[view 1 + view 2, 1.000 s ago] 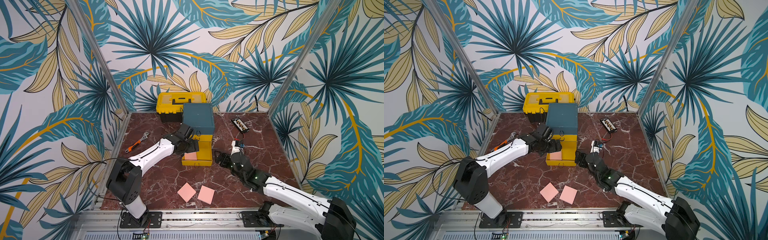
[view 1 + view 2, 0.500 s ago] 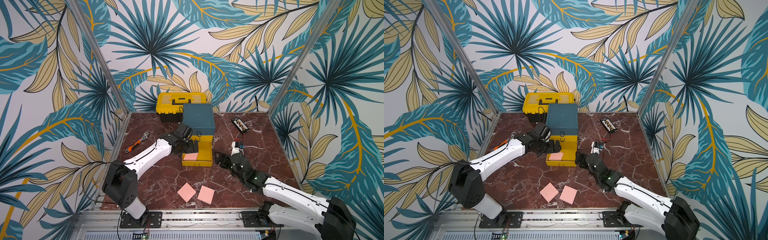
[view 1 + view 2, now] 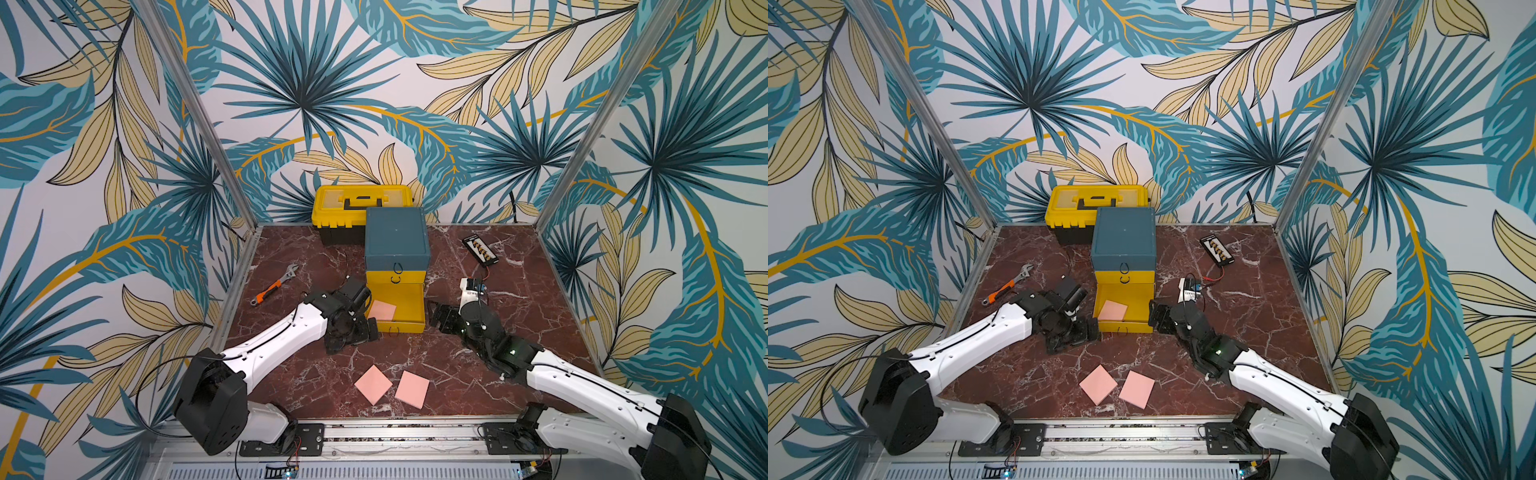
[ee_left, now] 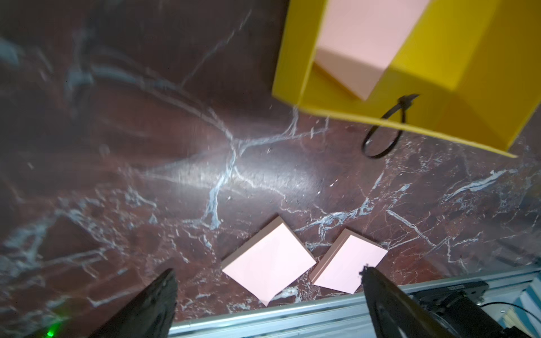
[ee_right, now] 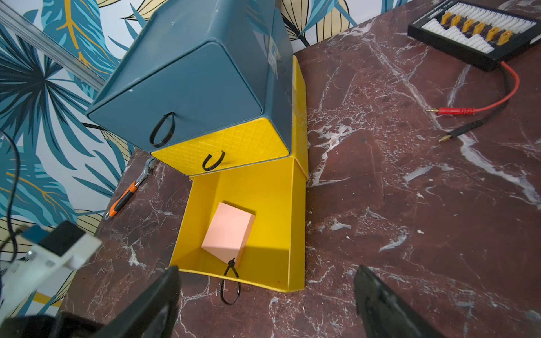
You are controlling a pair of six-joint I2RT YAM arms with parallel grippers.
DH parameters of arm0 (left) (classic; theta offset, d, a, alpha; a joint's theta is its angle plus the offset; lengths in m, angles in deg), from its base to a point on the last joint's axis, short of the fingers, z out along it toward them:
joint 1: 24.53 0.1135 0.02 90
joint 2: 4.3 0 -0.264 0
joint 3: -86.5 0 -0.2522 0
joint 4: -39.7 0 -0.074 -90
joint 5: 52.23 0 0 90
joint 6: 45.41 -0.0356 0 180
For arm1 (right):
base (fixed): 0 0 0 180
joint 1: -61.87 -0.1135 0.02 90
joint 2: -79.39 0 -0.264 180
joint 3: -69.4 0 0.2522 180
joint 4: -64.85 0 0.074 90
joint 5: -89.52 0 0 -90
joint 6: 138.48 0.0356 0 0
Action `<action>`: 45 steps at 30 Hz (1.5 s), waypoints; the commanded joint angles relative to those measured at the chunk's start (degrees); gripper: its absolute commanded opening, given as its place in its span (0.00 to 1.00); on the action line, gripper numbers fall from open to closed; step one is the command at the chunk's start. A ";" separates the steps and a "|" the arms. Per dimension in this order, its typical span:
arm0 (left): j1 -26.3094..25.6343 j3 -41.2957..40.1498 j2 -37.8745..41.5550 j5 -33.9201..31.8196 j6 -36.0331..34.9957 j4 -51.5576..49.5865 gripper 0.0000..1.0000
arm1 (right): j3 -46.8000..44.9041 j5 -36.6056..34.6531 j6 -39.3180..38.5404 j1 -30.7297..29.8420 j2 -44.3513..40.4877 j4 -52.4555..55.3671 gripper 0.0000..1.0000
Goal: Please put the sticky notes in the drawer by color
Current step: Pick up the sticky notes from the center of the board.
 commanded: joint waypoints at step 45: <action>-17.48 -9.12 -7.54 -0.30 41.79 13.01 1.00 | -0.89 12.05 -6.33 2.88 9.19 -7.75 0.94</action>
